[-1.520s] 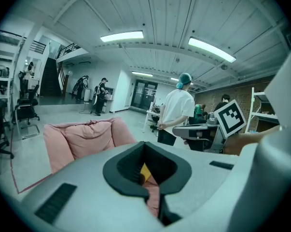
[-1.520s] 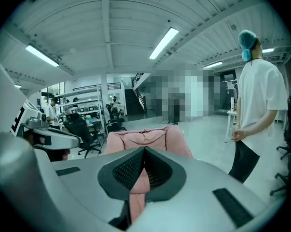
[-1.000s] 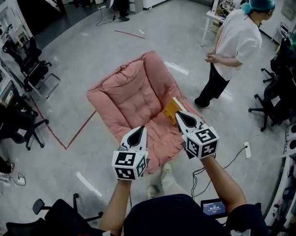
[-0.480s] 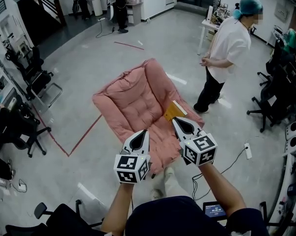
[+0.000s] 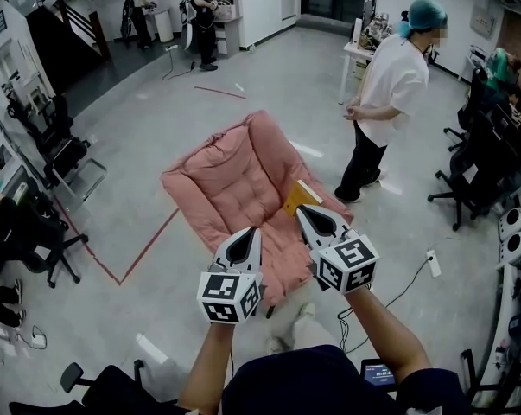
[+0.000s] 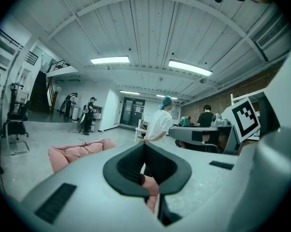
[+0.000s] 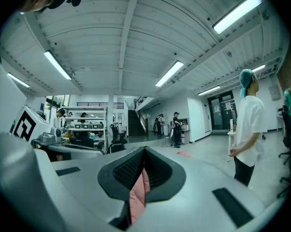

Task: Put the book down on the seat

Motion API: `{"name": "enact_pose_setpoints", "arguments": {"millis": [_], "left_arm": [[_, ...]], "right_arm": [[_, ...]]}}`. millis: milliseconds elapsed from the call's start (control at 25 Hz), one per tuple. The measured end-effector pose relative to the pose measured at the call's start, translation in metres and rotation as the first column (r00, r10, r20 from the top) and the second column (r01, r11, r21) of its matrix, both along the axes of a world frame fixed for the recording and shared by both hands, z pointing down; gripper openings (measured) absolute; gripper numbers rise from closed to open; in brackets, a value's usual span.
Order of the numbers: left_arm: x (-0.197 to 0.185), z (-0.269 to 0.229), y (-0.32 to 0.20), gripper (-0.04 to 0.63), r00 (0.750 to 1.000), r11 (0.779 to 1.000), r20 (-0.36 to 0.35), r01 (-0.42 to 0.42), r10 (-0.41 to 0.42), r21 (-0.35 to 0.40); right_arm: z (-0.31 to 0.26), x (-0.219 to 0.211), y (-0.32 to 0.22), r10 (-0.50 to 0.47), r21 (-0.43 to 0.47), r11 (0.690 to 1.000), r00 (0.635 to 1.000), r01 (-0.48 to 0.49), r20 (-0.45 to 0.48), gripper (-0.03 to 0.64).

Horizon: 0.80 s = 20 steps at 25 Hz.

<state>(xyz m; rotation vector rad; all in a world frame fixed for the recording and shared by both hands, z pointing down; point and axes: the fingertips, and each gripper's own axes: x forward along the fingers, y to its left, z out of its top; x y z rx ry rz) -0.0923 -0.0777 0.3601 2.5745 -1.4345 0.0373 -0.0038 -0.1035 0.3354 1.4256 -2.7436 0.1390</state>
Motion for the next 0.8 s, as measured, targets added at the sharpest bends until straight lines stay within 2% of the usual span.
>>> {"name": "enact_pose_setpoints", "arguments": {"millis": [800], "left_arm": [[0.041, -0.032, 0.018, 0.0, 1.0, 0.999, 0.006, 0.014, -0.014, 0.042]], "right_arm": [[-0.026, 0.034, 0.025, -0.038, 0.028, 0.999, 0.999, 0.038, 0.006, 0.018]]}}
